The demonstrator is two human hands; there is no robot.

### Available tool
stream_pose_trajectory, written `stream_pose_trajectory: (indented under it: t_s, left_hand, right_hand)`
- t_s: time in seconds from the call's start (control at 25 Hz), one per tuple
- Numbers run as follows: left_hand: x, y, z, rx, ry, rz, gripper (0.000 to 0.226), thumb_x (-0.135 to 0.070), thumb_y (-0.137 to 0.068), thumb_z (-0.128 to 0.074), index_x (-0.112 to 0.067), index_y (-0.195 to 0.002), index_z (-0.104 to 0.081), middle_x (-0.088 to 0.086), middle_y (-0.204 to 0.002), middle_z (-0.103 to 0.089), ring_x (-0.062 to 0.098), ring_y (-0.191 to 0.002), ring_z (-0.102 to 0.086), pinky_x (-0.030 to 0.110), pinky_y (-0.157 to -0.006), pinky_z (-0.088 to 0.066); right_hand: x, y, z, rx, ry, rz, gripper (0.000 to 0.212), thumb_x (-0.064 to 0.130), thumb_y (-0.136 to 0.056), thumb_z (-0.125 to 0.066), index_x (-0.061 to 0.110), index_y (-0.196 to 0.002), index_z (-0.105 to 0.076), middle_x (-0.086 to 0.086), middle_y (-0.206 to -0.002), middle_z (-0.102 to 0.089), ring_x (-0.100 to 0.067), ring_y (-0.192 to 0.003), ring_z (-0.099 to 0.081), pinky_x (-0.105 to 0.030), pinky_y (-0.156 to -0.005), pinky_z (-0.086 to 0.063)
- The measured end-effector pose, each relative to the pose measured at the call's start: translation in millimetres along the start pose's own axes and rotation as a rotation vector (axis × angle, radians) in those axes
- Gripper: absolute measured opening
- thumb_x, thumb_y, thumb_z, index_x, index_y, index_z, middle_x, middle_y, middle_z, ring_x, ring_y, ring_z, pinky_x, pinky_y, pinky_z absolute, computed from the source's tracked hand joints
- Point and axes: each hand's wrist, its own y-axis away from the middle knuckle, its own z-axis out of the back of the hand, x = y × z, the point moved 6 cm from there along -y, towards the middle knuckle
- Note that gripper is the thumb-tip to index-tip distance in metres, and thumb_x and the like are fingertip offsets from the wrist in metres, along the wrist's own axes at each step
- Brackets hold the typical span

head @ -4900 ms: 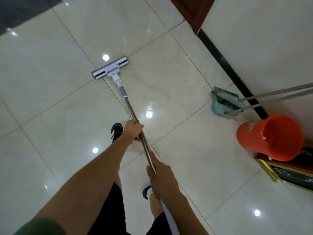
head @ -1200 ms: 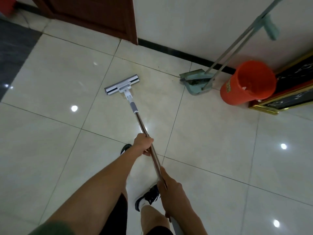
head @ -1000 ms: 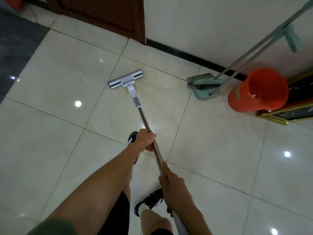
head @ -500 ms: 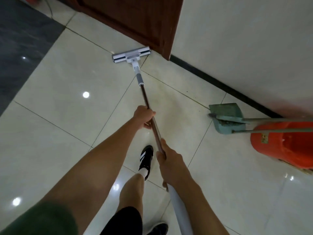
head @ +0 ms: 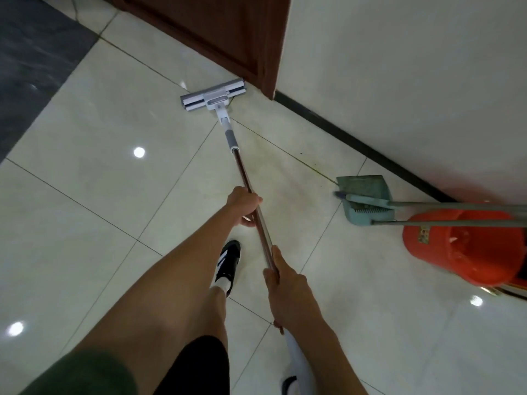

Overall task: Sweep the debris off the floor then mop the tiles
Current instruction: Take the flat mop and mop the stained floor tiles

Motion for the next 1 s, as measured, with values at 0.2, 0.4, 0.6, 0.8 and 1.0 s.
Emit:
stream_pose_trajectory:
  t_s: [0.2,0.4,0.6,0.8,1.0]
  left_hand:
    - [56,40,-106,-0.016,-0.029,0.032,0.016,-0.011,-0.093,-0.066,0.002,-0.100,-0.060,0.019,-0.083,-0.063,0.033,-0.068,-0.065,0.050,-0.062,-0.062]
    - [125,100,-256,-0.021,-0.010,0.044,0.016,-0.011,-0.092,-0.066,0.002,-0.100,-0.060,0.020,-0.082,-0.064,0.028,-0.059,-0.062,0.048,-0.059,-0.062]
    - [174,174,-360,0.016,-0.004,0.115,0.020,-0.009,-0.091,-0.067,0.002,-0.106,-0.058,0.018,-0.079,-0.063,0.025,-0.055,-0.061,0.042,-0.053,-0.060]
    - [169,190,-369,-0.040,0.033,0.088,0.020,-0.007,-0.089,-0.066,0.002,-0.106,-0.059,0.016,-0.075,-0.063,0.026,-0.056,-0.066,0.043,-0.051,-0.060]
    - [147,163,-338,-0.108,0.099,0.074,0.018,-0.006,-0.086,-0.066,0.004,-0.100,-0.063,0.022,-0.081,-0.069,0.039,-0.064,-0.073,0.053,-0.057,-0.061]
  right_hand:
    - [-119,42,25,0.020,0.061,0.043,0.053,0.040,-0.105,-0.037,0.037,-0.155,-0.020,0.008,-0.076,-0.057,-0.007,-0.055,-0.056,-0.014,-0.045,-0.042]
    - [-276,108,77,0.092,0.094,0.049,0.054,0.040,-0.105,-0.036,0.039,-0.156,-0.016,-0.002,-0.107,-0.066,-0.014,-0.084,-0.066,-0.018,-0.070,-0.049]
    - [-368,184,119,0.144,0.148,-0.024,0.056,0.039,-0.105,-0.036,0.043,-0.155,-0.012,-0.001,-0.108,-0.066,-0.014,-0.092,-0.064,-0.022,-0.084,-0.049]
    - [-374,193,130,0.153,0.107,-0.006,0.055,0.036,-0.105,-0.038,0.041,-0.155,-0.015,-0.002,-0.111,-0.067,-0.013,-0.095,-0.065,-0.022,-0.086,-0.050]
    - [-332,162,135,0.190,0.145,0.000,0.056,0.034,-0.106,-0.036,0.039,-0.156,-0.012,-0.004,-0.103,-0.067,-0.013,-0.088,-0.065,-0.023,-0.079,-0.050]
